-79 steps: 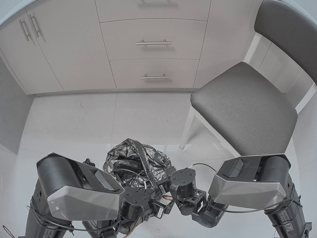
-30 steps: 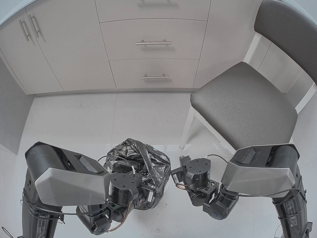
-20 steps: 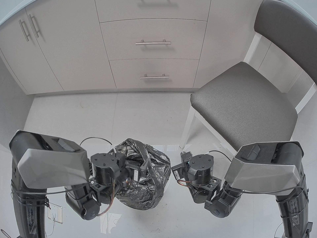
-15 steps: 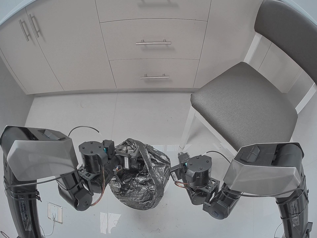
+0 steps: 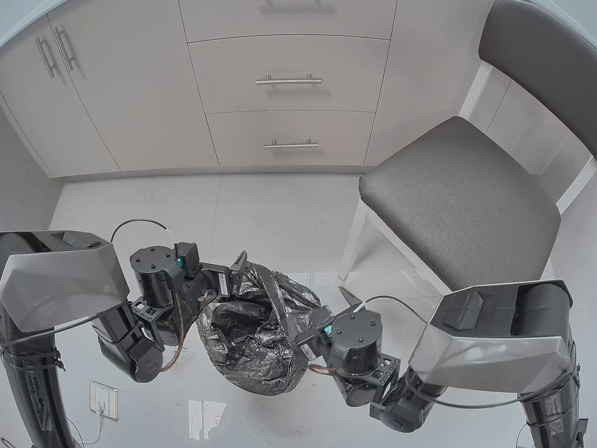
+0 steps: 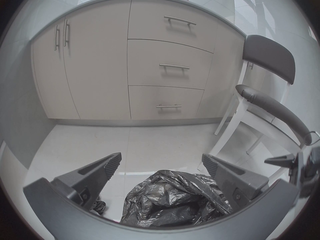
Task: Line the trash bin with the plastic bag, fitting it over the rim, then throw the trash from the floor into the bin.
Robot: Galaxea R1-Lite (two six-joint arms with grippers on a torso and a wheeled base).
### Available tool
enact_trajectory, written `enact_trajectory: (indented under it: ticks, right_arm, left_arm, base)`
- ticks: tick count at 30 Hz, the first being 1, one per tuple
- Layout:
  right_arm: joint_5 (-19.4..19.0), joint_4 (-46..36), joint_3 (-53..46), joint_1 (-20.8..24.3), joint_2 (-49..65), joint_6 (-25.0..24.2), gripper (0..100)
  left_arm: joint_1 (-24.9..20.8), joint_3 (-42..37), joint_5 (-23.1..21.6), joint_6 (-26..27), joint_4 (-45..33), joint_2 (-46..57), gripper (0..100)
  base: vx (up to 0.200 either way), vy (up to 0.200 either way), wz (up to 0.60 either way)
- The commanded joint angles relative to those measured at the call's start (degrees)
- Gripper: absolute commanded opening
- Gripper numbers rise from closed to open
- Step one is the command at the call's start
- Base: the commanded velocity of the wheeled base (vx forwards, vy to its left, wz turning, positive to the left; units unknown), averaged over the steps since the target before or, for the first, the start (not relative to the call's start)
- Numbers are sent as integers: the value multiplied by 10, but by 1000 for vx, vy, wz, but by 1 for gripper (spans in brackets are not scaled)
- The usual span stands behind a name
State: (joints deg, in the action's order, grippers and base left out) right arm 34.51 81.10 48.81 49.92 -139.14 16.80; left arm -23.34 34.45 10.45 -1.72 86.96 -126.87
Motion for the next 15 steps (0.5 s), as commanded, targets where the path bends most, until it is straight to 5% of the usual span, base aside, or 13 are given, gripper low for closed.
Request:
enact_trajectory:
  ticks: [1,15]
  right_arm:
    - [0,0,-6,26,-10,-1,100]
    - [2,0,-1,70,-45,0,100]
  left_arm:
    - [1,0,1,0,1,3,100]
    - [1,1,-2,0,6,-21,100]
  base:
    - [0,0,0]
    - [0,0,0]
